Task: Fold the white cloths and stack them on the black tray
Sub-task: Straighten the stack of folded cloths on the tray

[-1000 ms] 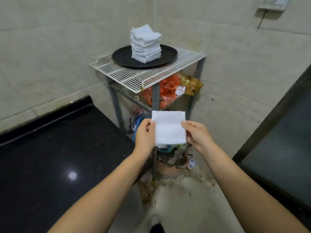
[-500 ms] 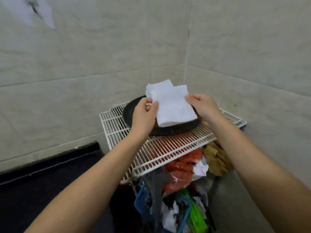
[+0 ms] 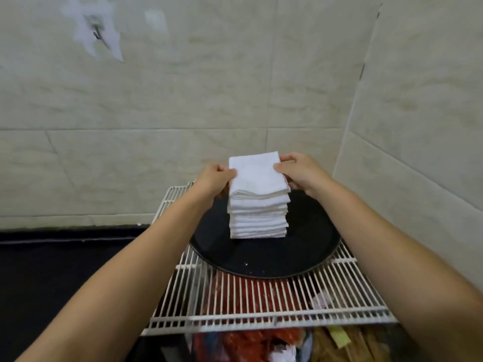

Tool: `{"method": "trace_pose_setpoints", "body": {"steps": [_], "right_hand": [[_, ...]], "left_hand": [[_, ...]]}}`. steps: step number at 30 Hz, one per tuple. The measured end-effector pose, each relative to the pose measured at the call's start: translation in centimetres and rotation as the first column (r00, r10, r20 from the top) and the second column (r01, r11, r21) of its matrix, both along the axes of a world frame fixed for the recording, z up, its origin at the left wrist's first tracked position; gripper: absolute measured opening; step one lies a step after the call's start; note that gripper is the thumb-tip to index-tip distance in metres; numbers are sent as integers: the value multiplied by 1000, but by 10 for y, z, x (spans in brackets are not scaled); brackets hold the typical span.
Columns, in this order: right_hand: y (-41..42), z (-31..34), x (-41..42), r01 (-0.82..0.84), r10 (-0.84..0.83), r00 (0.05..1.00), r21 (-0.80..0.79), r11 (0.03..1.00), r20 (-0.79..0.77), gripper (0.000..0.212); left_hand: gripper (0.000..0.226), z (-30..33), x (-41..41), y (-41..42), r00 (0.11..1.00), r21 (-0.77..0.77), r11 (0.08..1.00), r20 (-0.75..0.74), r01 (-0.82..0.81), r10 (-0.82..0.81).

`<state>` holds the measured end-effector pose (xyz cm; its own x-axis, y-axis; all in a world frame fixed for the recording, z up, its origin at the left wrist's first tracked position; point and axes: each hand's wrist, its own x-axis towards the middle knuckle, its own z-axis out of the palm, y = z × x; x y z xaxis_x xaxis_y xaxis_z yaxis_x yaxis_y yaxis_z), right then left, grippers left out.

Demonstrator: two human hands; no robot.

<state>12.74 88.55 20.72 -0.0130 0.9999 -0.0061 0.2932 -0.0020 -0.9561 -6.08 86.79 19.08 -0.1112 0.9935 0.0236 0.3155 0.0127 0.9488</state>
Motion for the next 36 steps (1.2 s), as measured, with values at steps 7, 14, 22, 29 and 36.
{"method": "trace_pose_setpoints", "body": {"steps": [7, 14, 22, 29, 36], "right_hand": [[3, -7, 5, -22, 22, 999, 13, 1000, 24, 38], [-1, -23, 30, 75, -75, 997, 9, 997, -29, 44], [-12, -79, 6, -8, -113, 909, -289, 957, -400, 63], [-14, -74, -6, -123, -6, 870, -230, 965, -493, 50], [-11, -75, -2, -141, 11, 875, -232, 962, -485, 53]], "left_hand": [[33, -1, 1, -4, 998, -1, 999, -37, -46, 46], [38, -24, -13, -6, 949, -112, 983, 266, -145, 170], [74, -57, 7, -15, 800, -320, 933, 596, 168, 61], [69, -44, 21, -10, 811, -314, 934, 582, 167, 50], [67, -44, 23, -10, 808, -298, 927, 589, 229, -11]]}}
